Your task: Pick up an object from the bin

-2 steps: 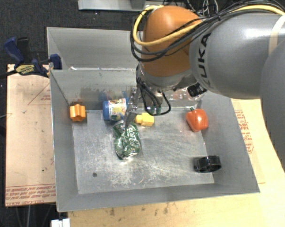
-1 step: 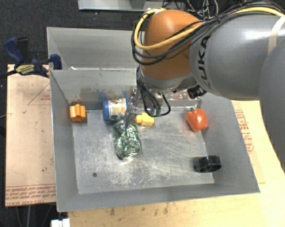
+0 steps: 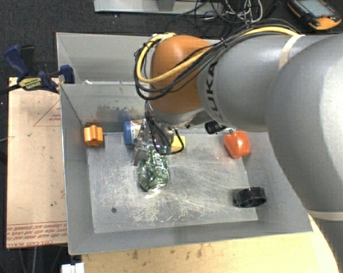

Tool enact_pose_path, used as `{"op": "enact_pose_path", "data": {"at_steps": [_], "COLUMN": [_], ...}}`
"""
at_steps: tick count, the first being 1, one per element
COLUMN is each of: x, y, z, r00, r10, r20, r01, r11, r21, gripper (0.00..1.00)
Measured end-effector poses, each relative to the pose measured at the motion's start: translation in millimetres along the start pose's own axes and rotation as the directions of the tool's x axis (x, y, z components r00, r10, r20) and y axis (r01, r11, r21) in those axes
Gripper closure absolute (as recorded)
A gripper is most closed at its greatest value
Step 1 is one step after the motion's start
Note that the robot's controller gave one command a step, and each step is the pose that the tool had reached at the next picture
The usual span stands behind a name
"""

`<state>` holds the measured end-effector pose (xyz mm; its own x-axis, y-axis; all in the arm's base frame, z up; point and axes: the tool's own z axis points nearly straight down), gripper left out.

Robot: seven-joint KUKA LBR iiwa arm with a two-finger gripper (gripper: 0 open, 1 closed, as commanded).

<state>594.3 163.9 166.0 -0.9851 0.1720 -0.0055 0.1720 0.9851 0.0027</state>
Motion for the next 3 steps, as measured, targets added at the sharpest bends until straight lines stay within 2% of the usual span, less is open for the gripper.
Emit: {"op": "enact_pose_path", "data": {"at_steps": [1, 2, 3], "x": [3.6, 4.1, 39.8], "y": [9.3, 18.4, 19.1], "z": [28.7, -29.7, -17.4], "r00": [0.999, 1.0, 0.957], "r10": [0.049, 0.021, -0.292], "r20": [-0.013, -0.008, 0.003], "r01": [-0.049, -0.021, 0.292], "r11": [0.999, 1.0, 0.957], "r21": [0.003, 0.005, -0.001], "gripper": [1.0, 1.0, 1.0]}}
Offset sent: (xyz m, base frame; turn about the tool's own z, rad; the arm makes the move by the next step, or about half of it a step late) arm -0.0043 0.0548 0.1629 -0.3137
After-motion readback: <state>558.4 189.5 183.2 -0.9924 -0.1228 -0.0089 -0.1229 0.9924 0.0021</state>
